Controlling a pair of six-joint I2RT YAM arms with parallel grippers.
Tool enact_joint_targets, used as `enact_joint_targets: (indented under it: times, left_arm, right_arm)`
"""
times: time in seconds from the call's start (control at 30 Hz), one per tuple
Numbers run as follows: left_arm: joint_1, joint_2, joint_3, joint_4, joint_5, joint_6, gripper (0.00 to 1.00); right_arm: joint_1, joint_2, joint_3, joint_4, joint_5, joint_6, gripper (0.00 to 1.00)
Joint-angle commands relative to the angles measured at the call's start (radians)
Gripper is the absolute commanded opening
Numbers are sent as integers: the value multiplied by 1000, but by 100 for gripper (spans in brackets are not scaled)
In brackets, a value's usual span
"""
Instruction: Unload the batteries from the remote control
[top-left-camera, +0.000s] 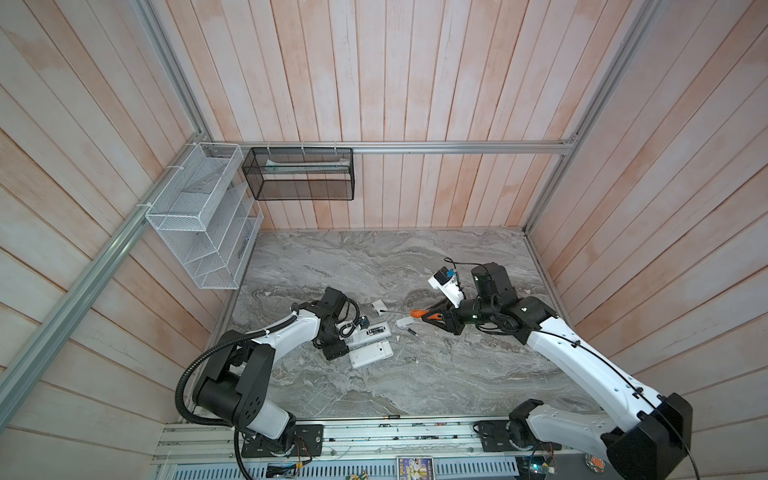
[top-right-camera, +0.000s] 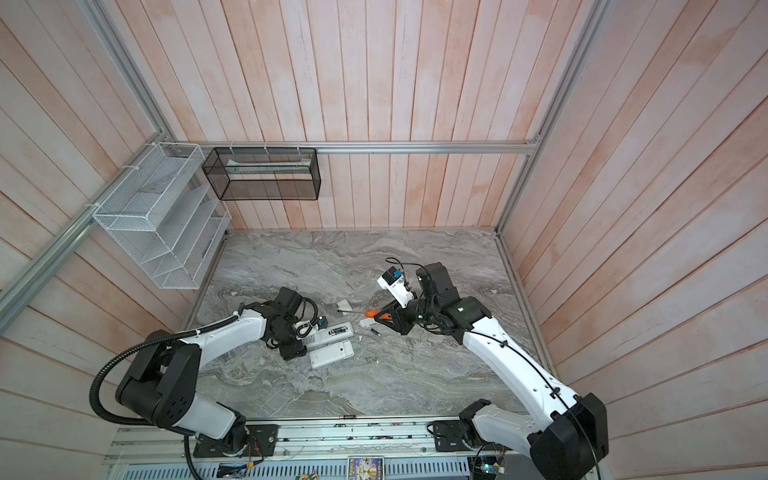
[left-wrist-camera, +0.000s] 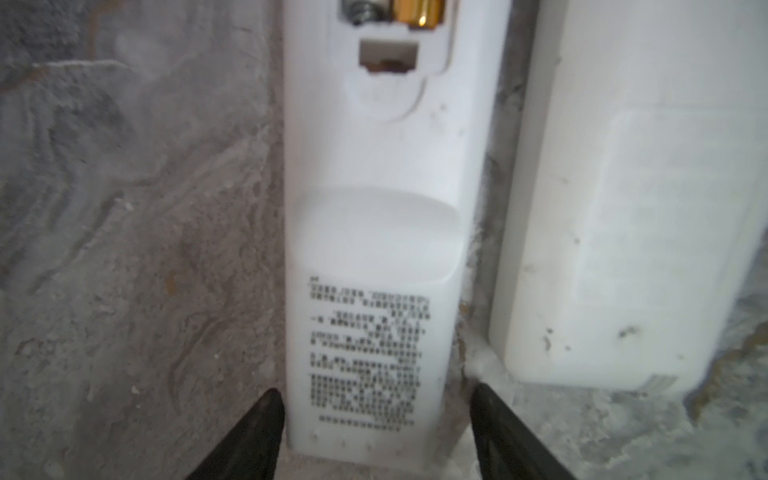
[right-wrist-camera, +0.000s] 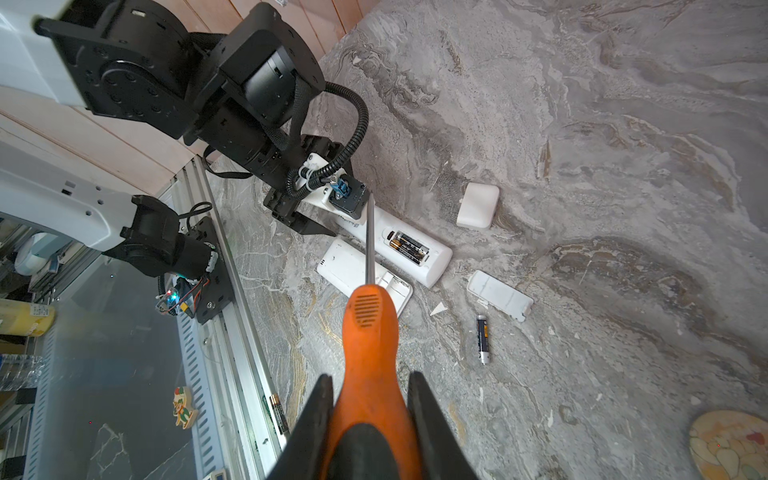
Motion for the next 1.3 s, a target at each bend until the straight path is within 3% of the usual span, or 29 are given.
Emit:
enact_joint_targets:
  times: [0.0,0.1,0.2,0.43,0.63,0.9,1.27]
  left_arm:
    - [-5,60,6,17,13,22,68]
    - [-6,83,17,16,20,25,62]
    - [-7,99,26,14,29,18,49]
    - [-15,101,39,16,33,10,29]
    - [-50,75,34,43,7,-2,22]
    - [-79,-70,19,71,2,-10,17]
    - [-292,-185,-56,65,-72,35,13]
  right_arm:
    - [-3,-17,-8,12,-6,2,0]
    - [-4,-17,-7,9,-5,4,0]
    - [-6,-17,-6,10,1,4,0]
    - [-13,-13,2,6,11,9,0]
    - [-55,-1,33,-25,50,56,0]
    - [-132,38,71,-65,31,141,0]
    - [-136,72,134,-239,64,127,0]
